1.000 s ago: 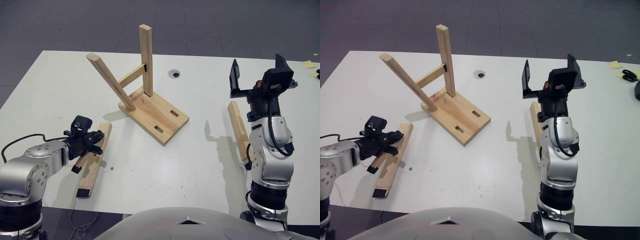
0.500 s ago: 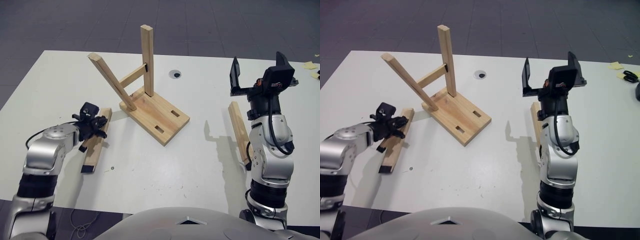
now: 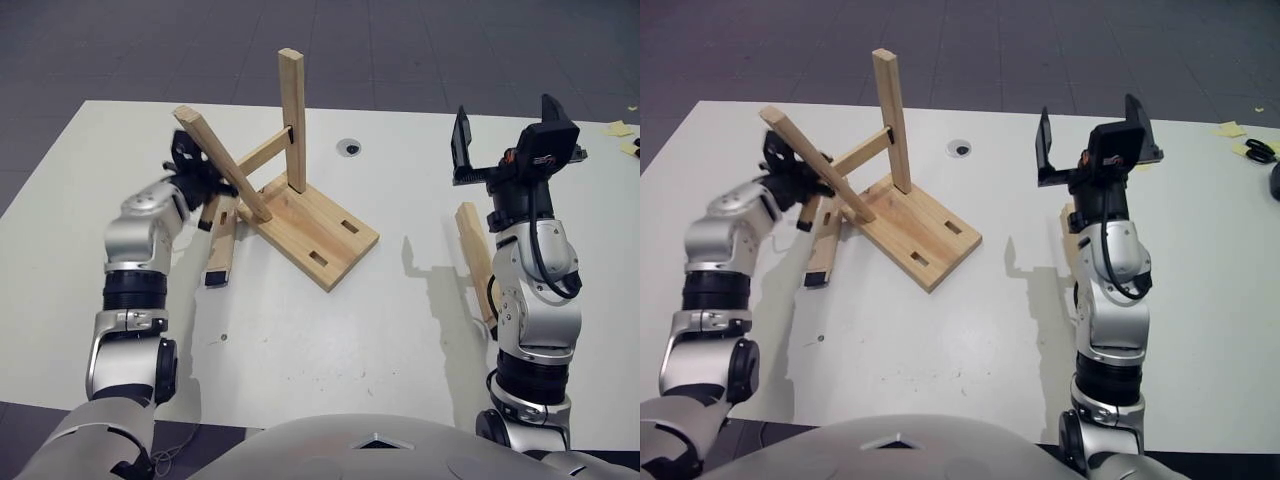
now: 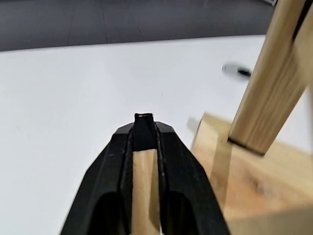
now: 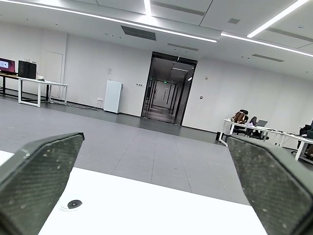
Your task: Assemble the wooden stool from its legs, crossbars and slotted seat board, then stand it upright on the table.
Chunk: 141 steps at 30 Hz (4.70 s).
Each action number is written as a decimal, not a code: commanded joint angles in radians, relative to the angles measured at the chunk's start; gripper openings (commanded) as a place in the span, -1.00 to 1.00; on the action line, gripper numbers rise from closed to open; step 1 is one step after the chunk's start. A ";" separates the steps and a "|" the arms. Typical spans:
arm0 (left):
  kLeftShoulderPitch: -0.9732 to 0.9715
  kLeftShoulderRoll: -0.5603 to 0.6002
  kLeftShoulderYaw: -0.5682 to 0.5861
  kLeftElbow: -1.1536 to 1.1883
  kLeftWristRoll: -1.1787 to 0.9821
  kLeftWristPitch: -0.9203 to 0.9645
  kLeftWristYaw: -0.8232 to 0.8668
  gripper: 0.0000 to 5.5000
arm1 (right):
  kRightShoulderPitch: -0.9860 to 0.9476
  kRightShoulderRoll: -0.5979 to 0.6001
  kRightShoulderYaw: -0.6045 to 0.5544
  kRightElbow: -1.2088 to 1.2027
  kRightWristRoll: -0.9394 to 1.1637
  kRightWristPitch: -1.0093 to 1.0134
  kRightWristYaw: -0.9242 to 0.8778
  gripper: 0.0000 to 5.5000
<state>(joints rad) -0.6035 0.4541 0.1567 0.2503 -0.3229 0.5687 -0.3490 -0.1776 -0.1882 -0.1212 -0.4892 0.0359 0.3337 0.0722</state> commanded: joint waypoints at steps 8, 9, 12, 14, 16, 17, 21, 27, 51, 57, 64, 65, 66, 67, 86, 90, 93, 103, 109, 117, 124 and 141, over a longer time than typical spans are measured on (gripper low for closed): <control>-0.424 0.003 0.198 -0.317 -0.175 0.123 0.193 -0.84 | -0.184 0.071 0.009 -0.131 0.354 0.123 0.080 0.96; -0.464 -0.038 0.207 -0.358 -0.234 0.150 0.218 -0.84 | -0.214 0.075 0.030 -0.144 0.389 0.146 0.091 0.96; -0.578 -0.157 0.252 -0.417 -0.423 0.228 0.308 -0.84 | -0.288 0.085 0.089 -0.159 0.446 0.200 0.102 0.96; -0.612 -0.225 0.271 -0.426 -0.523 0.262 0.371 -0.84 | -0.318 0.096 0.125 -0.141 0.446 0.213 0.096 0.96; -0.580 -0.267 0.240 -0.444 -0.548 0.273 0.397 -0.84 | -0.334 0.114 0.165 -0.113 0.435 0.220 0.091 0.96; -0.556 -0.286 0.223 -0.453 -0.558 0.280 0.409 -0.84 | -0.339 0.122 0.182 -0.103 0.430 0.224 0.086 0.96; -0.432 -0.326 0.133 -0.507 -0.550 0.303 0.409 -0.84 | -0.359 0.177 0.217 -0.078 0.443 0.256 0.047 0.96; -0.353 -0.324 0.051 -0.561 -0.519 0.287 0.382 -0.84 | -0.406 0.237 0.200 -0.038 0.489 0.338 -0.012 0.96; -0.294 -0.181 0.015 -0.617 -0.497 0.319 0.286 -0.84 | -0.435 0.078 0.096 0.057 0.321 0.377 -0.051 0.96; -0.418 -0.105 0.159 -0.503 -0.464 0.203 0.300 -0.84 | -0.351 0.055 0.096 0.024 0.328 0.395 -0.023 0.96; -0.310 0.172 0.324 -0.433 -0.358 0.251 0.318 -0.84 | -0.192 -0.017 -0.032 -0.052 0.316 0.413 -0.044 0.96; -0.221 0.182 0.330 -0.465 -0.345 0.303 0.338 -0.84 | -0.167 -0.023 -0.047 -0.060 0.310 0.411 -0.050 0.96; -0.135 0.184 0.334 -0.501 -0.338 0.356 0.355 -0.84 | -0.144 -0.026 -0.061 -0.070 0.305 0.411 -0.057 0.96; -0.042 0.177 0.339 -0.541 -0.342 0.411 0.364 -0.84 | -0.124 -0.024 -0.073 -0.078 0.302 0.413 -0.066 0.96; 0.292 -0.161 0.257 -0.678 -0.326 0.426 0.419 -0.84 | -0.093 0.017 -0.035 -0.072 0.266 0.396 -0.081 0.96; 0.334 -0.163 0.194 -0.640 -0.250 0.281 0.347 -0.84 | -0.096 0.020 -0.034 -0.063 0.263 0.389 -0.075 0.96; 0.380 -0.161 0.156 -0.591 -0.189 0.186 0.307 -0.84 | -0.100 0.020 -0.034 -0.060 0.261 0.387 -0.071 0.96; 0.391 -0.179 0.136 -0.453 -0.092 -0.010 0.256 -0.84 | -0.098 0.018 -0.030 -0.052 0.253 0.377 -0.065 0.96; 0.401 -0.182 0.124 -0.404 -0.069 -0.049 0.254 -0.84 | -0.105 0.011 -0.023 -0.044 0.251 0.371 -0.061 0.96; 0.480 -0.151 0.064 -0.527 -0.031 0.032 0.259 -0.84 | -0.092 0.008 -0.026 -0.055 0.237 0.376 -0.067 0.96; 0.491 -0.137 0.055 -0.595 0.002 0.055 0.259 -0.84 | -0.078 0.014 -0.030 -0.067 0.228 0.378 -0.068 0.96; 0.730 -0.216 -0.028 -0.306 0.091 -0.205 0.192 -0.84 | -0.097 0.008 -0.038 -0.056 0.226 0.378 -0.062 0.96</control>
<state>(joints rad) 0.0196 0.2315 0.1961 -0.2034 -0.2956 0.2113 -0.1548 -0.2615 -0.1713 -0.1492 -0.5476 0.2610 0.7073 0.0052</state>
